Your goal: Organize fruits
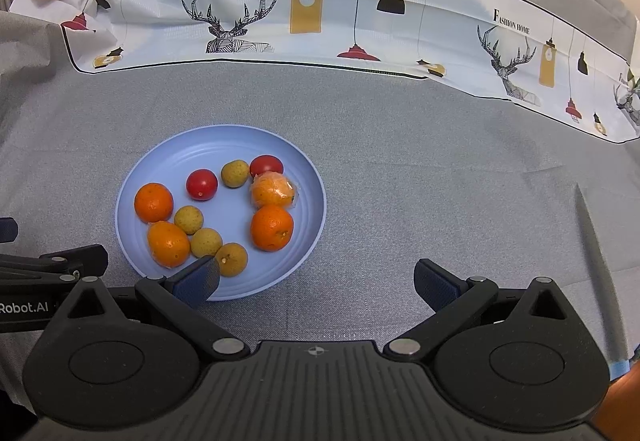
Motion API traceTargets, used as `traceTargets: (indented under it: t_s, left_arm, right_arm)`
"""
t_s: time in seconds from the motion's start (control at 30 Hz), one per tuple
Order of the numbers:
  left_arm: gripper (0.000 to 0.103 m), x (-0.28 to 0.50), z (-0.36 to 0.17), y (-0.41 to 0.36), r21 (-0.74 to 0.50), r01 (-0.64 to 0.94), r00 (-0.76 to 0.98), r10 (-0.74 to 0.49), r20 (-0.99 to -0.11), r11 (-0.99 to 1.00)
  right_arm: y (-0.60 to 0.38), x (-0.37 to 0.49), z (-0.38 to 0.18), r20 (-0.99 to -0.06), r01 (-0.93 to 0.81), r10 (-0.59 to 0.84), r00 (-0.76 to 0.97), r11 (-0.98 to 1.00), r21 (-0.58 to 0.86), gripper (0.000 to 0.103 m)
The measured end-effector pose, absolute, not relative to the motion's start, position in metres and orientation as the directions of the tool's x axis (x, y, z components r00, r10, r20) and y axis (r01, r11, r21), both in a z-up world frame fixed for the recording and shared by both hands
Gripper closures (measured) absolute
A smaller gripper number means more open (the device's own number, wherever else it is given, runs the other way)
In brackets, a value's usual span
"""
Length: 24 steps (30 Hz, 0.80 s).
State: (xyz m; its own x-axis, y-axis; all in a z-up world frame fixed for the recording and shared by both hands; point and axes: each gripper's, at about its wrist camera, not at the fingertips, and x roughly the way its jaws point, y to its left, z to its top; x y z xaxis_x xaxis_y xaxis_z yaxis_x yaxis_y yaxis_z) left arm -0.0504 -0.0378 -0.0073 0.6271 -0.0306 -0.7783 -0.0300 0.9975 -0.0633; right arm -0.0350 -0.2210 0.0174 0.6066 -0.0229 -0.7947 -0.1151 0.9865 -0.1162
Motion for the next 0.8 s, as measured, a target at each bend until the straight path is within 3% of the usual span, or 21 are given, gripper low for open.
traceTargets:
  t_s: [0.8]
  left_arm:
    - [0.0, -0.0546, -0.0044, -0.0393, -0.043, -0.013, 0.661, -0.023, -0.75, 0.999]
  right_arm:
    - [-0.2217, -0.0357, 0.0186, -0.793, -0.113, -0.019, 0.608, 0.987, -0.111, 0.001]
